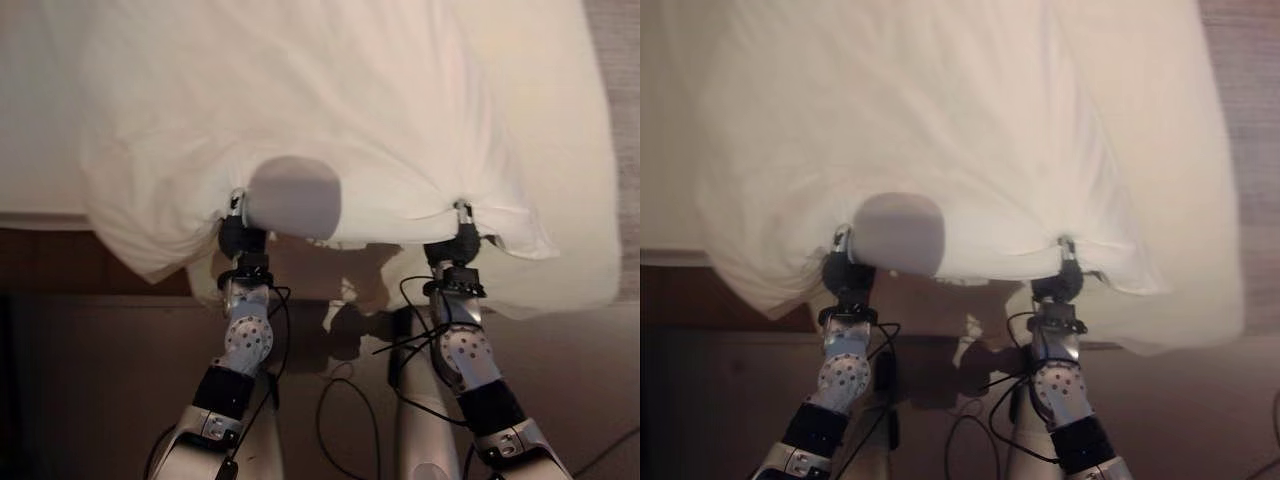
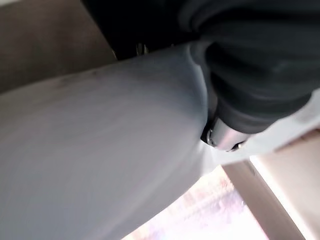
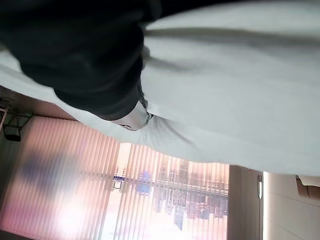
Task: Make the bed
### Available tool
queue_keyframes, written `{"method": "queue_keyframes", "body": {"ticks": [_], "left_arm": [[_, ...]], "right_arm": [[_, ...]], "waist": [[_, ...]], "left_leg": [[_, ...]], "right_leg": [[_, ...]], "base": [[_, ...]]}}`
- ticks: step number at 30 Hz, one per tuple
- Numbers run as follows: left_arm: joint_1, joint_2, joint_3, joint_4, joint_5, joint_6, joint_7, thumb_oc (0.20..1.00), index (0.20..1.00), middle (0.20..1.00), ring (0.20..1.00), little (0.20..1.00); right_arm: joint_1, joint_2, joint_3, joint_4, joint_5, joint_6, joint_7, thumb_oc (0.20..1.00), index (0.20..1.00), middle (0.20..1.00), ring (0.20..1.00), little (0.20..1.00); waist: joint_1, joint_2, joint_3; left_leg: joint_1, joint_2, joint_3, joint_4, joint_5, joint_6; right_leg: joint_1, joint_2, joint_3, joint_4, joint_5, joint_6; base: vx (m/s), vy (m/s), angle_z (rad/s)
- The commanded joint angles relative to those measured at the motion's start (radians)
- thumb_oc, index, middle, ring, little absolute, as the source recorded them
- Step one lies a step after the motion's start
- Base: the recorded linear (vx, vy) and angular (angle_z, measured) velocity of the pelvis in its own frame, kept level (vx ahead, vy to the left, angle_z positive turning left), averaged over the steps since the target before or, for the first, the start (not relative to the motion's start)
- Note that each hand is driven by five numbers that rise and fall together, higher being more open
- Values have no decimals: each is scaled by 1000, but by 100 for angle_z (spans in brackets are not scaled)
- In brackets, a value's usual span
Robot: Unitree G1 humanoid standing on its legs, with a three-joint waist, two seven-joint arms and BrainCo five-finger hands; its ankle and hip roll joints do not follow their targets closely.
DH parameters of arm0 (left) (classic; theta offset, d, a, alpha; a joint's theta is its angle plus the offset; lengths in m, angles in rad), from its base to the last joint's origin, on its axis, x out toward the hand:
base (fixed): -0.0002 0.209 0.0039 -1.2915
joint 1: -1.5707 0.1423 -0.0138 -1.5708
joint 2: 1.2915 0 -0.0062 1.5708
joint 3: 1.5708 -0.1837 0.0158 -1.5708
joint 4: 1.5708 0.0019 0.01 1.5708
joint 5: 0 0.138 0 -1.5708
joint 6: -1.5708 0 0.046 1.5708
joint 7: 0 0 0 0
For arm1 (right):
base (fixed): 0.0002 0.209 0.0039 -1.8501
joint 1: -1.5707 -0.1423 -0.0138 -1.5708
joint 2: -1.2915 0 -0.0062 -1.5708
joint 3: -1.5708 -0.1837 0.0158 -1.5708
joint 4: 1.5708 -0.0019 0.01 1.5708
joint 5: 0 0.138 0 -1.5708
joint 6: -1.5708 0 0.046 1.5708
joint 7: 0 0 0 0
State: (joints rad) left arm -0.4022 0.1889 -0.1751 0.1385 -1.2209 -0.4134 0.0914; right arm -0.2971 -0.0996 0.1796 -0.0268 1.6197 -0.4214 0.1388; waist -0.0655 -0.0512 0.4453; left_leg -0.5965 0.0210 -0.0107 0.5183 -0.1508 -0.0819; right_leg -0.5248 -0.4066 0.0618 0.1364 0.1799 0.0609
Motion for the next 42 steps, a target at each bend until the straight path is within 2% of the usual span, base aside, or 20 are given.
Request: {"method": "queue_keyframes", "body": {"ticks": [1,2,3,4,5,6,7,8,9,11,12,14,21,27,33,35,42], "left_arm": [[39,75,76,-136,116,-17,-66,200,200,200,200,200],[39,75,77,-136,116,-17,-66,200,200,200,200,200],[43,64,79,-143,114,-18,-58,200,200,200,200,200],[43,64,80,-143,114,-18,-57,200,200,200,200,200],[43,55,82,-145,121,-19,-51,200,200,200,200,200],[57,38,80,-146,132,-5,-49,200,200,200,200,200],[57,38,80,-146,132,-5,-49,200,200,200,200,200],[71,32,84,-137,141,0,-48,200,200,200,200,200],[79,23,77,-132,142,1,-48,200,200,200,200,200],[90,7,77,-118,146,2,-50,200,200,200,200,200],[97,-9,71,-111,129,4,-55,200,200,200,200,200],[103,-26,61,-103,117,1,-50,200,200,200,200,200],[105,-32,46,-87,102,1,-45,200,200,200,200,200],[93,-39,16,-70,70,13,-63,200,200,200,200,200],[103,-30,24,-104,51,6,-51,200,200,200,200,200],[125,-17,23,-130,54,13,-47,200,200,200,200,200],[144,3,28,-144,87,18,-16,200,200,200,200,200]], "right_arm": [[42,-23,5,-134,-55,-5,85,200,200,200,200,200],[41,-23,5,-133,-55,-5,86,200,200,200,200,200],[35,-28,28,-120,-56,-8,84,200,200,200,200,200],[34,-28,28,-119,-55,-8,84,200,200,200,200,200],[34,-35,33,-107,-59,-9,79,200,200,200,200,200],[48,-45,42,-106,-66,-10,80,200,200,200,200,200],[48,-44,42,-107,-66,-11,80,200,200,200,200,200],[54,-46,46,-92,-69,-6,82,200,200,200,200,200],[58,-45,54,-81,-67,-1,84,200,200,200,200,200],[72,-54,47,-54,-67,5,101,200,200,200,200,200],[90,-56,52,-39,-62,15,108,200,200,200,200,200],[115,-59,43,1,-61,35,109,200,200,200,200,200],[144,-63,30,38,-65,44,94,200,200,200,200,200],[170,-88,25,52,-87,49,92,200,200,200,200,200],[221,-127,36,17,-88,52,83,200,200,200,200,200],[226,-128,34,11,-86,38,64,200,200,200,200,200],[210,-118,43,9,-88,33,48,200,200,200,200,200]], "waist": [[7,10,-65],[5,9,-67],[14,11,-65],[14,9,-67],[16,7,-64],[14,0,-62],[15,-1,-64],[18,-10,-64],[22,-17,-68],[20,-15,-76],[17,-9,-81],[11,7,-89],[7,5,-105],[20,7,-123],[50,8,-112],[60,9,-115],[68,3,-121]], "left_leg": [[5,-11,10,-93,38,74],[2,-13,10,-95,42,74],[37,-30,45,-183,79,92],[36,-32,46,-187,83,92],[58,-46,62,-243,109,95],[96,-67,74,-306,130,97],[95,-67,75,-309,133,97],[114,-78,86,-328,139,101],[117,-88,95,-339,145,102],[136,-108,88,-366,150,109],[141,-110,89,-365,145,114],[124,-102,106,-345,144,114],[123,-95,100,-331,145,107],[142,-101,54,-375,178,94],[115,-105,10,-350,196,75],[112,-105,-11,-356,207,68],[107,-106,-33,-362,218,62]], "right_leg": [[31,96,-78,-47,65,101],[25,93,-77,-44,65,101],[-17,205,-124,56,-52,72],[-22,203,-123,59,-52,72],[-28,257,-144,101,-88,61],[-28,359,-131,161,-141,38],[-31,358,-130,161,-139,38],[-11,391,-136,150,-150,27],[16,399,-140,119,-149,21],[22,450,-55,70,-136,14],[19,451,-34,54,-125,16],[14,425,-45,56,-124,28],[43,423,-63,35,-122,23],[61,415,-98,22,-135,15],[62,415,-148,38,-153,-1],[68,416,-175,33,-158,-7],[78,418,-198,24,-156,-10]], "base": [[-47,332,-50],[-122,642,-52],[-84,310,-17],[-119,436,-29],[-78,283,-19],[-78,282,-14],[-51,240,-7],[-41,122,-17],[-39,147,-26],[8,76,-34],[19,45,-22],[0,8,-2],[3,-69,1],[20,-119,13],[-10,-120,34],[-20,-113,23],[-29,-45,23]]}}
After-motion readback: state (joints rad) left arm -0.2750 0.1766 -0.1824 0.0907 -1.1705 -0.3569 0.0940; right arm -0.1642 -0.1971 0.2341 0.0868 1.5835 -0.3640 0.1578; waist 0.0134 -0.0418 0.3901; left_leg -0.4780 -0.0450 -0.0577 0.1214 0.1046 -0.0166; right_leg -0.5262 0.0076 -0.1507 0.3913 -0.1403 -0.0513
